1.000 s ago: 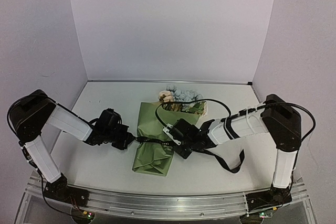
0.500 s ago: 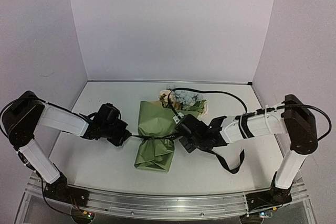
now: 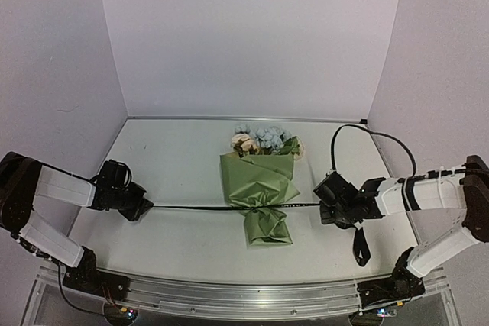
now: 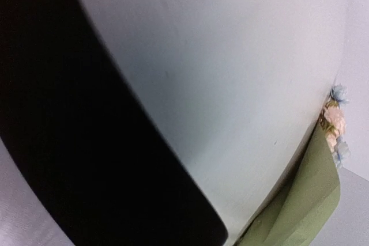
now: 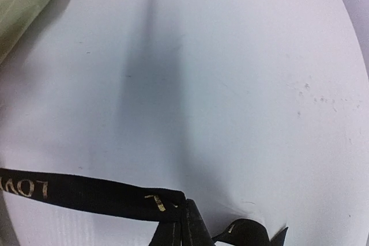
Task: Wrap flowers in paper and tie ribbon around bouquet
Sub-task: Tie the ribbon around the folded bouquet.
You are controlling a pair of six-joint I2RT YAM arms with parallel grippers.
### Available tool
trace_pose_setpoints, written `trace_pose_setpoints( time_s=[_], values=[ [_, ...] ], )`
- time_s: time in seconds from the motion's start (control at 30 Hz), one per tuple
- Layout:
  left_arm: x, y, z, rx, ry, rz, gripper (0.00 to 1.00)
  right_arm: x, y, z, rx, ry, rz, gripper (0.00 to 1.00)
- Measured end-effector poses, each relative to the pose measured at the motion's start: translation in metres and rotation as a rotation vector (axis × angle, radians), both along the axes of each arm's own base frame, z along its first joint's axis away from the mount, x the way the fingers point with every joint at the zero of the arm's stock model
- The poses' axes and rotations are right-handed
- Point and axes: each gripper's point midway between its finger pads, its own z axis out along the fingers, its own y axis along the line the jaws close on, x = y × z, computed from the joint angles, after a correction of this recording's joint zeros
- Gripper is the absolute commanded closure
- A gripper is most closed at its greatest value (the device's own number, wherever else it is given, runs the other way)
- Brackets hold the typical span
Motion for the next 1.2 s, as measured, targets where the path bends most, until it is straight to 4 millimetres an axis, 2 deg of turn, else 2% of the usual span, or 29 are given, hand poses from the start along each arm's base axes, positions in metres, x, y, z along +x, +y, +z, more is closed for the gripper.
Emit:
trace_pose_setpoints(
  time_s=[0.07, 0.33, 0.43, 0.53, 0.57, 0.63, 0.67, 0.77, 0.83, 0.87, 0.9, 0.97, 1.03, 1.1, 1.2],
  values=[
    [0.001, 0.008, 0.000, 0.023, -0.006, 0.010, 1.00, -0.003, -0.008, -0.002, -0.018, 0.017, -0.025, 1.00],
    [-0.001, 0.027, 0.001, 0.064, -0.011, 0.032, 1.00, -0.013, -0.017, -0.006, -0.050, 0.058, -0.037, 1.00],
    [-0.001, 0.032, 0.001, 0.075, -0.010, 0.032, 1.00, -0.020, -0.014, -0.003, -0.069, 0.065, 0.003, 1.00],
    [-0.004, 0.029, 0.001, 0.072, -0.008, 0.007, 0.99, -0.024, 0.000, 0.004, -0.079, 0.067, 0.068, 1.00],
    [-0.004, 0.028, 0.001, 0.068, -0.006, -0.006, 0.90, -0.025, 0.006, 0.006, -0.078, 0.067, 0.088, 1.00],
    [-0.005, 0.023, 0.004, 0.060, -0.003, -0.037, 0.57, -0.025, 0.020, 0.009, -0.072, 0.067, 0.127, 1.00],
    [-0.003, 0.020, 0.007, 0.057, -0.007, -0.053, 0.48, -0.025, 0.027, 0.010, -0.068, 0.069, 0.145, 1.00],
    [0.003, 0.008, 0.025, 0.060, -0.049, -0.108, 0.28, -0.030, 0.050, 0.008, -0.053, 0.093, 0.213, 1.00],
    [0.007, -0.005, 0.043, 0.073, -0.102, -0.167, 0.23, -0.038, 0.071, 0.007, -0.038, 0.108, 0.275, 1.00],
    [0.009, -0.012, 0.054, 0.086, -0.125, -0.200, 0.13, -0.042, 0.081, 0.009, -0.030, 0.109, 0.303, 1.00],
    [0.012, -0.021, 0.064, 0.096, -0.154, -0.239, 0.06, -0.045, 0.090, 0.011, -0.020, 0.108, 0.327, 1.00],
    [0.018, -0.041, 0.087, 0.109, -0.222, -0.315, 0.03, -0.051, 0.107, 0.017, 0.007, 0.101, 0.369, 1.00],
    [0.021, -0.059, 0.107, 0.122, -0.288, -0.394, 0.03, -0.053, 0.115, 0.021, 0.019, 0.092, 0.385, 1.00],
    [0.017, -0.073, 0.119, 0.147, -0.328, -0.474, 0.07, -0.052, 0.113, 0.022, 0.012, 0.090, 0.379, 1.00],
    [0.005, -0.095, 0.126, 0.187, -0.368, -0.609, 0.08, -0.051, 0.105, 0.020, -0.014, 0.105, 0.365, 1.00]
  ],
)
